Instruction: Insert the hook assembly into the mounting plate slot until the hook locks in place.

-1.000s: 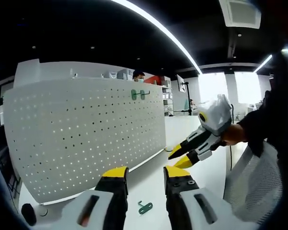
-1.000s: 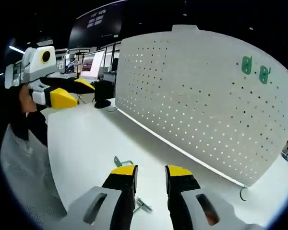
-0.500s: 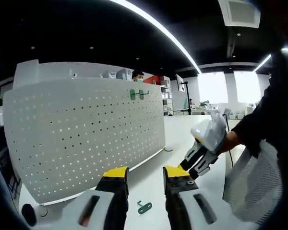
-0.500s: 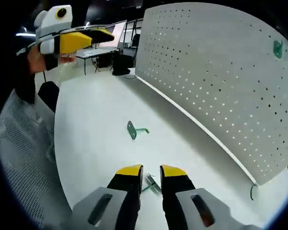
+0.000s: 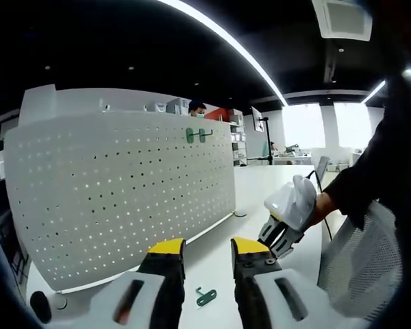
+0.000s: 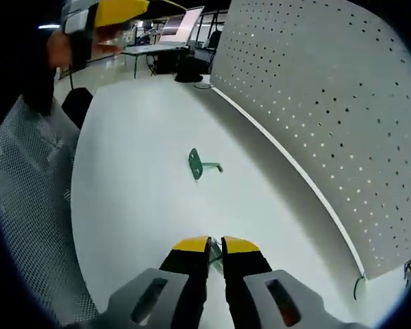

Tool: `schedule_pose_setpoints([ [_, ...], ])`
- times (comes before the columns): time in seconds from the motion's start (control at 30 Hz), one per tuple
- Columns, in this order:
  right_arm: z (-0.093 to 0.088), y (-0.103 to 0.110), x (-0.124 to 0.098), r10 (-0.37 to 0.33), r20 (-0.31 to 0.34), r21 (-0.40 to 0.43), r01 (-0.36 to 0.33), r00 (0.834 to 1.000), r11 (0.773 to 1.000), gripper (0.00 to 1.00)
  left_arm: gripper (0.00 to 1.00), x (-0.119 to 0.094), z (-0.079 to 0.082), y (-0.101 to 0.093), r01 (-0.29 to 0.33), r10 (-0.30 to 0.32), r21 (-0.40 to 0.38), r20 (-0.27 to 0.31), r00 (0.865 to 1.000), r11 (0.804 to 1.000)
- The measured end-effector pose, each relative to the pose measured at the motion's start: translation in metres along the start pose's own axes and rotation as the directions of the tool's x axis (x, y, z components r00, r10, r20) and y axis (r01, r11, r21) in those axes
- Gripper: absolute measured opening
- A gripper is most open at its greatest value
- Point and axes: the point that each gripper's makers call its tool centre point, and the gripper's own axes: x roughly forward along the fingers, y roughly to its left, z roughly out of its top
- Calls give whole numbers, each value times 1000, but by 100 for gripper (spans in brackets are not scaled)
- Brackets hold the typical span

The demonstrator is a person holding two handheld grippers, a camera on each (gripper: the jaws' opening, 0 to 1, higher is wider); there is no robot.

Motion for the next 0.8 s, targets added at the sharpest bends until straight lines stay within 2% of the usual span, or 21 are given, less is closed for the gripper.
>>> schedule_pose_setpoints([
  [0.4,-8,-1,5,14,-54,-30,-16,998,999,0,26,-1,1,1,-3,3,-3,1,1000,1000],
  [0.6,-8,-1,4,13,-55,-15,-14,998,1000,0,26,-1,1,1,-4,4,-2,3,1000,1000],
  [0.8,-1,-2,-1,5,-29,9,-5,1000,1000,0,26,0,1,0,1,-1,-2,0,1000,1000],
])
